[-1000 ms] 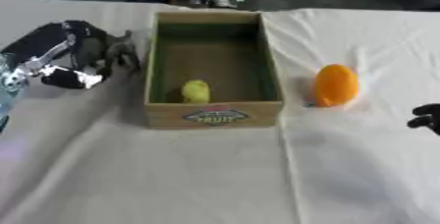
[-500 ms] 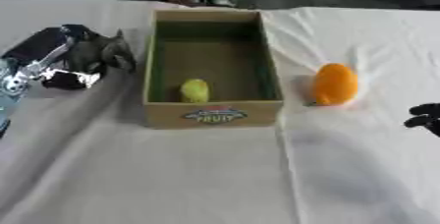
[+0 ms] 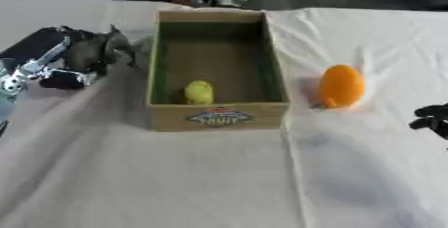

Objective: Pick up objects on the table and place them in the box.

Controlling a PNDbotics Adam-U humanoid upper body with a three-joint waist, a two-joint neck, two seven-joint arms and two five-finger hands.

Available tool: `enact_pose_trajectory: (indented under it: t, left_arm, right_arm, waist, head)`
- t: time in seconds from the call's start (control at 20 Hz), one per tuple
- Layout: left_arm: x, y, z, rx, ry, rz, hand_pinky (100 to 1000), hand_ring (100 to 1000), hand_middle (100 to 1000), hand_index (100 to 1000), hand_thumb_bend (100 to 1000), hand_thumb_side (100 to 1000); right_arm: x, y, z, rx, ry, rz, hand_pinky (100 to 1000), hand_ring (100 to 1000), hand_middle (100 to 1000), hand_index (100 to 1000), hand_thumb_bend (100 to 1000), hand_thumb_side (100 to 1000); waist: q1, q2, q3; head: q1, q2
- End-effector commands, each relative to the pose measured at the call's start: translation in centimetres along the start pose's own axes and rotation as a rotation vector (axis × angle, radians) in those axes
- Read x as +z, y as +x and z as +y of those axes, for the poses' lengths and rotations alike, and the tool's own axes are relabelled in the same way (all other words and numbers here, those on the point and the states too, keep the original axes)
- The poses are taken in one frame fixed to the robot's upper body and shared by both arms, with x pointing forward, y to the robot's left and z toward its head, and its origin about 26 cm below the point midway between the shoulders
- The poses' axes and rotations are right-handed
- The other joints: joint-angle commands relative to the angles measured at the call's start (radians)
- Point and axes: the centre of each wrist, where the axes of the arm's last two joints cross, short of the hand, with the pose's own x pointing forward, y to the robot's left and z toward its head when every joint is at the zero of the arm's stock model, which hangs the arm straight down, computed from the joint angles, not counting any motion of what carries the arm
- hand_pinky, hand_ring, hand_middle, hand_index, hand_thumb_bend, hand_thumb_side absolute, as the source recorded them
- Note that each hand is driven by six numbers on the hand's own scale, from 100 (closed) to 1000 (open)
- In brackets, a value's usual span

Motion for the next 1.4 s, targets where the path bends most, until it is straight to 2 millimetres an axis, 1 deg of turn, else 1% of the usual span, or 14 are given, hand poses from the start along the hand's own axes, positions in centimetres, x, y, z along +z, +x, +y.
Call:
enact_pose_trajectory:
  t: [0.05,0.2,0.35,0.6,0.85,1.0,1.15,1.4]
  left_arm:
    - [0.0,0.0,2.2,-0.016,0.064,-0.014,463,300,336,707,100,288]
    - [0.0,0.6,3.4,-0.005,0.116,-0.039,454,288,326,695,100,278]
    - [0.0,0.9,3.9,0.012,0.134,-0.049,452,283,325,694,100,269]
    - [-0.6,3.7,6.7,0.048,0.193,-0.182,458,283,325,694,100,261]
    - [-1.7,7.2,8.2,0.067,0.183,-0.327,472,286,329,696,100,260]
    - [-2.6,9.1,8.3,0.065,0.155,-0.400,479,291,334,698,100,262]
    - [-3.3,10.4,7.8,0.054,0.119,-0.455,482,293,336,698,100,264]
    - [-4.4,12.2,6.2,0.064,0.048,-0.556,496,305,341,701,100,264]
  right_arm:
    - [-0.5,0.7,-0.3,0.028,0.016,-0.014,620,689,526,644,100,427]
    - [-0.5,0.7,-0.4,0.029,0.017,-0.015,620,689,526,644,100,426]
    - [-0.5,0.7,-0.4,0.029,0.017,-0.015,620,689,526,644,100,424]
    - [-0.4,0.7,-0.5,0.028,0.020,-0.013,620,690,526,644,100,421]
    - [-0.4,0.6,-0.3,0.021,0.030,-0.012,620,690,526,645,100,419]
    - [-0.5,0.5,-0.2,0.014,0.041,-0.012,620,690,526,645,100,419]
    - [-0.6,0.4,0.0,0.006,0.051,-0.012,620,690,526,645,100,419]
    - [-1.0,0.4,0.3,-0.007,0.073,-0.018,620,690,527,645,100,419]
  waist:
    - [0.002,-0.020,0.002]
    - [0.002,-0.022,0.004]
    - [0.002,-0.023,0.005]
    - [0.002,-0.031,0.006]
    - [0.000,-0.038,0.003]
    - [-0.002,-0.041,-0.002]
    - [-0.002,-0.042,-0.009]
    - [-0.001,-0.041,-0.025]
  head:
    - [-0.004,0.000]
    - [-0.007,-0.001]
    - [-0.008,-0.001]
    - [-0.010,-0.003]
    - [-0.005,0.001]
    - [-0.002,0.002]
    - [0.002,0.002]
    - [0.008,0.001]
